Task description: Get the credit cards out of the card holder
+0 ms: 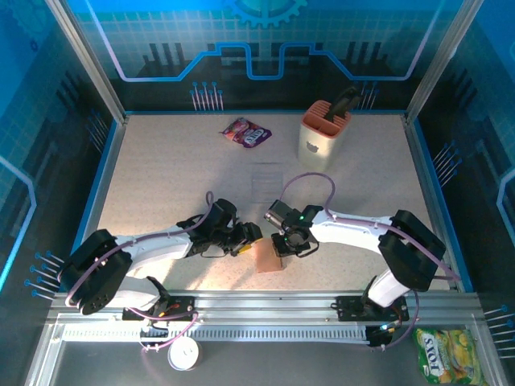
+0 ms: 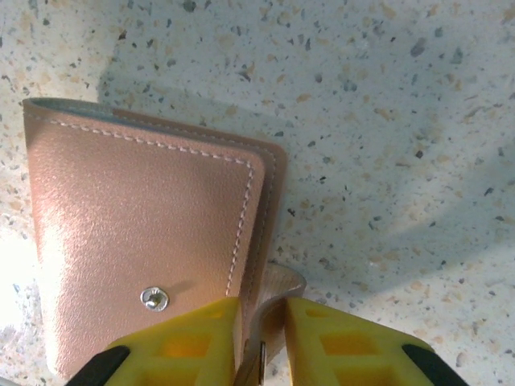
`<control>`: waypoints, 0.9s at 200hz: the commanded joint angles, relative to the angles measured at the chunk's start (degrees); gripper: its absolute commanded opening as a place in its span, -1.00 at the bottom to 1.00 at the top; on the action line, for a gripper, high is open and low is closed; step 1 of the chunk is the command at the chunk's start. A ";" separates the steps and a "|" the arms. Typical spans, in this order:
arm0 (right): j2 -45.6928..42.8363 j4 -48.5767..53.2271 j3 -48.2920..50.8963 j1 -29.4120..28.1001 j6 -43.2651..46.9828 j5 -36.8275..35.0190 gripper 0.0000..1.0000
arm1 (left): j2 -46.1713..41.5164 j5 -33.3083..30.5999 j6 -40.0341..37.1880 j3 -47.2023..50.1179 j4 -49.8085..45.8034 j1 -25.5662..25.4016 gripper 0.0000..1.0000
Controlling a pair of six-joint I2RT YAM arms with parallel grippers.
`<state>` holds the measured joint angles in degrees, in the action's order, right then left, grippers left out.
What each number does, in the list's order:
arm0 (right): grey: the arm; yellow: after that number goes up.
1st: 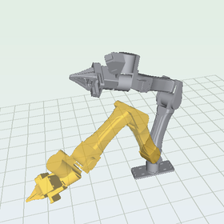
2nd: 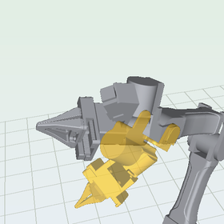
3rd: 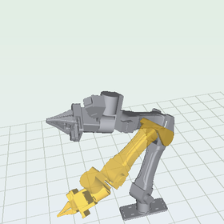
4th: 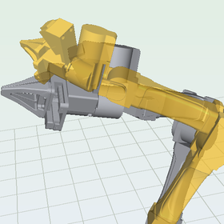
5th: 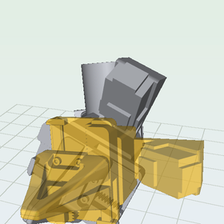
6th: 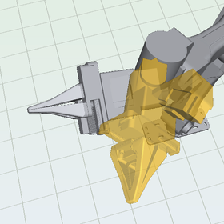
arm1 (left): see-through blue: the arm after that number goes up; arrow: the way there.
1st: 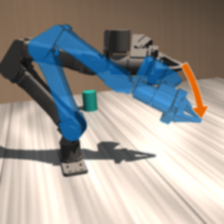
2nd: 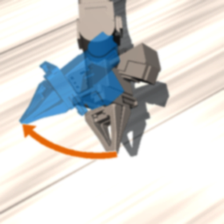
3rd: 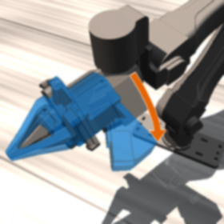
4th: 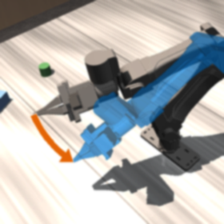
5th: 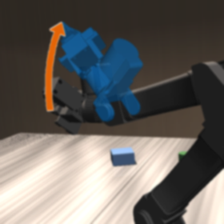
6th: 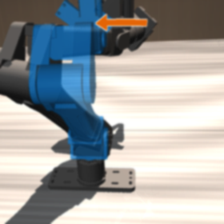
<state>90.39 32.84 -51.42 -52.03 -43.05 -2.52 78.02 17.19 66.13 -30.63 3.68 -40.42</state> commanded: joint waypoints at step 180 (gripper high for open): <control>0.74 -2.32 3.70 0.70 -1.25 1.51 -0.57 | -0.41 -0.37 0.49 -1.37 -2.38 -0.56 0.16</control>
<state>90.76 31.51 -48.34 -51.72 -43.51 -2.26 78.02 17.17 66.13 -30.63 2.79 -40.58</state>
